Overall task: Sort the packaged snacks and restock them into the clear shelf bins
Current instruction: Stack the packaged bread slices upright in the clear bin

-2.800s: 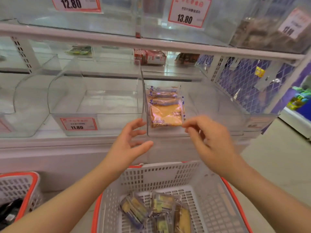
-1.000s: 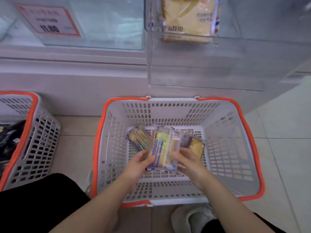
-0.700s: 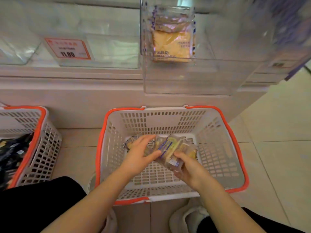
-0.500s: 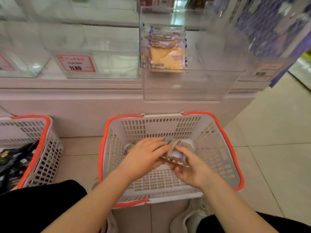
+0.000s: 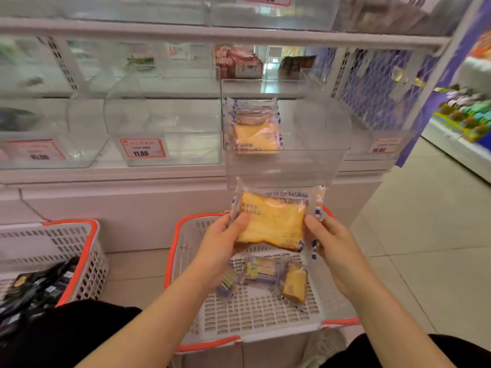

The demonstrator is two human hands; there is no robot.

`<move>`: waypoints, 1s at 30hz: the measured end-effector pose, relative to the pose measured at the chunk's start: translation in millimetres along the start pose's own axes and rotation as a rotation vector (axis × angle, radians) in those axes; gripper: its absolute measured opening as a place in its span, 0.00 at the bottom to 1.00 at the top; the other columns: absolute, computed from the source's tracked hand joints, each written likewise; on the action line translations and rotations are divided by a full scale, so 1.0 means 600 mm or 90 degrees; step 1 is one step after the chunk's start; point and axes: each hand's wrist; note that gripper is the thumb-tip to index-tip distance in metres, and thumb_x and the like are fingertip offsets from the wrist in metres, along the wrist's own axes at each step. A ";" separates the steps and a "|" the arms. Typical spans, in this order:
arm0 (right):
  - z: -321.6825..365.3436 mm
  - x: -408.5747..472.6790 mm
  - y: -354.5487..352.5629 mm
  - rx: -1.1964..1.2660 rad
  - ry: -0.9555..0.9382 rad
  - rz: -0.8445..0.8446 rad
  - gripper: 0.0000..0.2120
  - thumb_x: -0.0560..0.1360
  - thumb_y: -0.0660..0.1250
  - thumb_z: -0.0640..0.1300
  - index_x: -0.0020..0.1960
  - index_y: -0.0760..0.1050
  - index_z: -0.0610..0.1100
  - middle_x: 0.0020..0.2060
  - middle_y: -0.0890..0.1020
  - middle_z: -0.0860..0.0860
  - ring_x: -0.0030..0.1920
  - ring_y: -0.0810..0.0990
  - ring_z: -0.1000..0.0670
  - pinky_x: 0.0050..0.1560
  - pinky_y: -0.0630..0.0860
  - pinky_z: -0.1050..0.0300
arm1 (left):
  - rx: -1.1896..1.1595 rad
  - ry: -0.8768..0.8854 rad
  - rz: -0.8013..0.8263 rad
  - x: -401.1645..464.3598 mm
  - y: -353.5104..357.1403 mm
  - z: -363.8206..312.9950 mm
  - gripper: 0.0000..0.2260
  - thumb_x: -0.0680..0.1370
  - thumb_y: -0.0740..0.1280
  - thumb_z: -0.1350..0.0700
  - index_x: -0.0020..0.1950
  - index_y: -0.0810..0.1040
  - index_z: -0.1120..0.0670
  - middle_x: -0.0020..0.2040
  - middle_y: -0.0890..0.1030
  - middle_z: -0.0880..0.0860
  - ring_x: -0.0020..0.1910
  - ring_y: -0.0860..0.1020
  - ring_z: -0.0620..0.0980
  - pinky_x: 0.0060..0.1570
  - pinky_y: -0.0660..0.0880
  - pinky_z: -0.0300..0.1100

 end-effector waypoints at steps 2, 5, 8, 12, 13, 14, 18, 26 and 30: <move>0.008 -0.004 0.001 -0.007 -0.028 0.006 0.07 0.76 0.64 0.47 0.42 0.79 0.48 0.35 0.83 0.54 0.36 0.79 0.57 0.39 0.73 0.62 | -0.013 -0.005 0.007 -0.007 0.005 -0.012 0.13 0.73 0.66 0.51 0.54 0.79 0.55 0.48 0.83 0.53 0.46 0.81 0.49 0.52 0.76 0.48; 0.012 -0.009 0.002 0.039 -0.029 -0.010 0.10 0.77 0.64 0.43 0.37 0.75 0.45 0.34 0.81 0.48 0.34 0.78 0.51 0.37 0.73 0.57 | 0.020 0.023 -0.019 -0.015 0.004 -0.036 0.08 0.72 0.68 0.52 0.49 0.80 0.53 0.44 0.83 0.53 0.44 0.80 0.50 0.49 0.76 0.49; 0.017 -0.012 0.004 -0.026 -0.020 -0.055 0.03 0.75 0.67 0.40 0.45 0.73 0.44 0.45 0.79 0.45 0.45 0.77 0.47 0.44 0.72 0.58 | 0.264 0.175 -0.031 -0.018 -0.003 -0.068 0.02 0.73 0.70 0.54 0.46 0.81 0.49 0.42 0.83 0.53 0.42 0.79 0.51 0.48 0.76 0.53; 0.053 -0.012 -0.001 -0.315 -0.232 -0.053 0.37 0.68 0.75 0.47 0.71 0.59 0.53 0.62 0.65 0.61 0.63 0.63 0.61 0.62 0.62 0.65 | 0.740 0.416 0.083 -0.021 -0.006 -0.145 0.10 0.69 0.73 0.48 0.50 0.79 0.43 0.38 0.81 0.37 0.40 0.79 0.36 0.40 0.74 0.31; 0.070 -0.014 0.005 -0.368 -0.301 -0.008 0.37 0.68 0.75 0.48 0.70 0.58 0.57 0.62 0.63 0.64 0.63 0.61 0.64 0.62 0.61 0.69 | 0.833 0.449 0.109 -0.020 -0.002 -0.162 0.13 0.69 0.73 0.46 0.52 0.79 0.45 0.40 0.81 0.39 0.41 0.79 0.38 0.41 0.75 0.35; 0.083 -0.014 0.011 -0.417 -0.351 0.047 0.34 0.68 0.74 0.49 0.68 0.60 0.59 0.60 0.64 0.65 0.61 0.62 0.66 0.61 0.62 0.71 | 0.906 0.472 0.130 -0.020 0.003 -0.176 0.15 0.69 0.72 0.45 0.54 0.79 0.47 0.43 0.82 0.42 0.42 0.80 0.42 0.42 0.76 0.41; 0.113 0.000 0.034 -0.549 -0.457 0.119 0.20 0.69 0.73 0.48 0.59 0.73 0.52 0.48 0.77 0.60 0.47 0.74 0.60 0.46 0.70 0.68 | 1.005 0.618 0.184 -0.028 0.020 -0.205 0.17 0.70 0.72 0.44 0.55 0.79 0.50 0.45 0.83 0.48 0.43 0.80 0.49 0.39 0.75 0.43; 0.134 0.016 0.044 0.141 -0.220 -0.010 0.06 0.72 0.69 0.37 0.45 0.77 0.47 0.32 0.83 0.56 0.34 0.81 0.57 0.37 0.78 0.62 | 0.347 0.345 -0.151 -0.017 0.025 -0.179 0.19 0.72 0.71 0.51 0.60 0.68 0.46 0.56 0.75 0.43 0.56 0.73 0.39 0.55 0.69 0.36; 0.132 0.023 0.065 0.447 -0.024 -0.007 0.01 0.74 0.66 0.39 0.44 0.77 0.42 0.30 0.83 0.51 0.32 0.82 0.56 0.32 0.78 0.65 | -0.039 0.010 0.009 -0.004 0.032 -0.165 0.14 0.70 0.68 0.50 0.52 0.76 0.57 0.39 0.82 0.49 0.33 0.78 0.42 0.37 0.75 0.37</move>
Point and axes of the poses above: each hand's wrist, its own x-axis towards the middle knuckle, its own y-axis out of the palm, z = x × y
